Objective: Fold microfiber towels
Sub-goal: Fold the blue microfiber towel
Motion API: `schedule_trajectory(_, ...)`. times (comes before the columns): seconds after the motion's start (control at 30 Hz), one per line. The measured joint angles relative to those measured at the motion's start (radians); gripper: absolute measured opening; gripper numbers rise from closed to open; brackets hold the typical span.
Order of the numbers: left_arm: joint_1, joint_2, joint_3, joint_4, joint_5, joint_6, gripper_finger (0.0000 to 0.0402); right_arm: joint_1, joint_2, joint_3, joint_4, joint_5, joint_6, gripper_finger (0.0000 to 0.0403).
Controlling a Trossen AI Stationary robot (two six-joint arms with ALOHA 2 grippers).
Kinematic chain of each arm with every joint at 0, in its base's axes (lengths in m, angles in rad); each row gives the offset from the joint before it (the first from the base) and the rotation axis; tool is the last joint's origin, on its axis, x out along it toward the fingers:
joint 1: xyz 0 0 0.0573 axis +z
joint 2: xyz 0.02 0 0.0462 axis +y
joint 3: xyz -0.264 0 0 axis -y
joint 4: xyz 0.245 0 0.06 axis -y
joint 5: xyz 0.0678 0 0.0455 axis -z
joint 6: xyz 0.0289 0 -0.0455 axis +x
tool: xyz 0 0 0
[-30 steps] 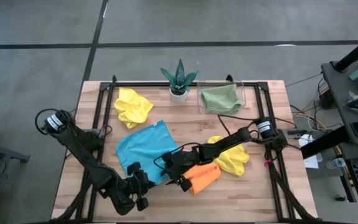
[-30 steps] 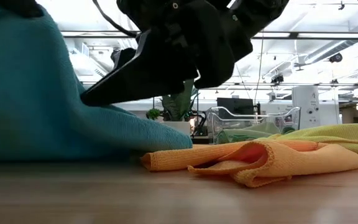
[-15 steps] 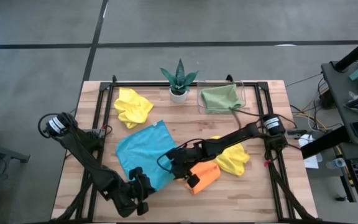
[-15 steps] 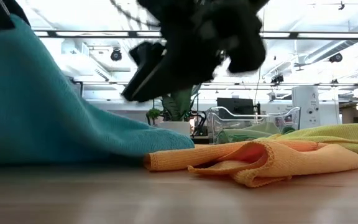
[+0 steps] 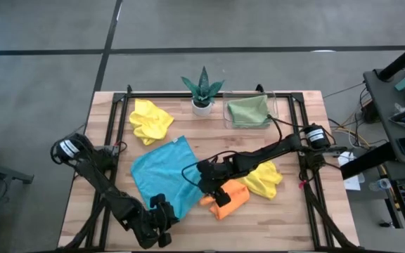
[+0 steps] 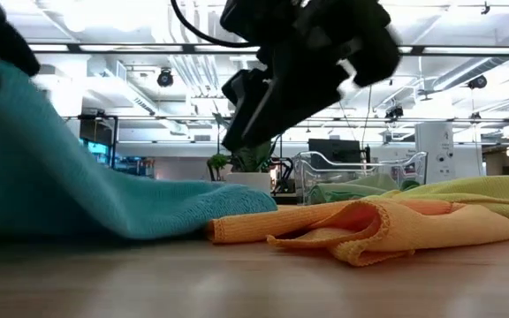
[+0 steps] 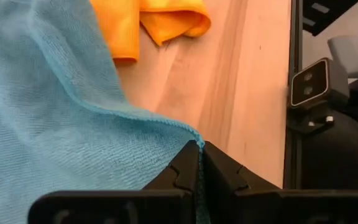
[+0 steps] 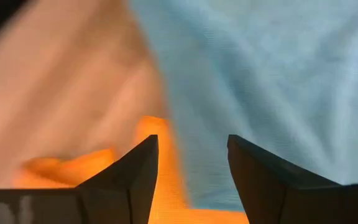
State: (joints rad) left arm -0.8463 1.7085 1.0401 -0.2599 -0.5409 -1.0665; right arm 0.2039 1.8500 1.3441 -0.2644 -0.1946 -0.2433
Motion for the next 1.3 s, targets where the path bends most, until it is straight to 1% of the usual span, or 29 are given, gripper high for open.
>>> schedule_trajectory(0.07, 0.000, 0.020, 0.000, -0.002, 0.011, -0.001, 0.0000, -0.002, 0.000, -0.004, 0.031, 0.103, -0.016, 0.0185)
schedule_trajectory(0.1, 0.000, 0.029, 0.000, 0.005, 0.017, -0.001, 0.0000, -0.003, 0.000, -0.006, 0.043, 0.132, -0.021, 0.0185)
schedule_trajectory(0.17, 0.000, 0.040, 0.000, 0.010, 0.025, 0.000, 0.0000, -0.009, 0.003, -0.020, 0.094, 0.135, -0.014, 0.0185)
schedule_trajectory(0.23, 0.000, 0.046, 0.000, 0.018, 0.029, -0.001, 0.0000, -0.010, 0.017, -0.038, 0.152, 0.109, 0.004, 0.0185)
schedule_trajectory(0.43, 0.000, 0.051, 0.000, 0.018, 0.039, -0.001, 0.0000, -0.012, 0.105, -0.049, 0.154, 0.099, 0.041, 0.0185)
schedule_trajectory(0.63, 0.000, 0.051, -0.001, 0.017, 0.054, 0.001, 0.0000, -0.015, 0.130, -0.047, 0.164, 0.099, 0.051, 0.0174)
schedule_trajectory(0.73, 0.000, 0.051, -0.005, 0.016, 0.057, 0.001, 0.0000, -0.015, 0.119, -0.047, 0.157, 0.099, 0.052, 0.0154)
schedule_trajectory(0.9, 0.000, 0.051, -0.018, 0.016, 0.060, -0.001, 0.0000, -0.012, 0.101, -0.047, 0.137, 0.098, 0.053, 0.0108)
schedule_trajectory(1.0, 0.000, 0.051, -0.018, 0.015, 0.060, -0.021, 0.0000, -0.008, 0.100, -0.047, 0.128, 0.099, 0.051, 0.0070)
schedule_trajectory(1.1, 0.000, 0.051, -0.019, 0.014, 0.060, -0.024, 0.0000, -0.002, 0.091, -0.047, 0.106, 0.099, 0.048, 0.0023)
schedule_trajectory(1.17, 0.000, 0.051, -0.019, 0.014, 0.060, -0.025, 0.0000, 0.004, 0.078, -0.047, 0.086, 0.100, 0.042, 0.0014)
schedule_trajectory(1.3, 0.001, 0.051, -0.019, 0.012, 0.060, -0.039, 0.0000, 0.019, 0.044, -0.047, 0.039, 0.119, 0.036, 0.0009)
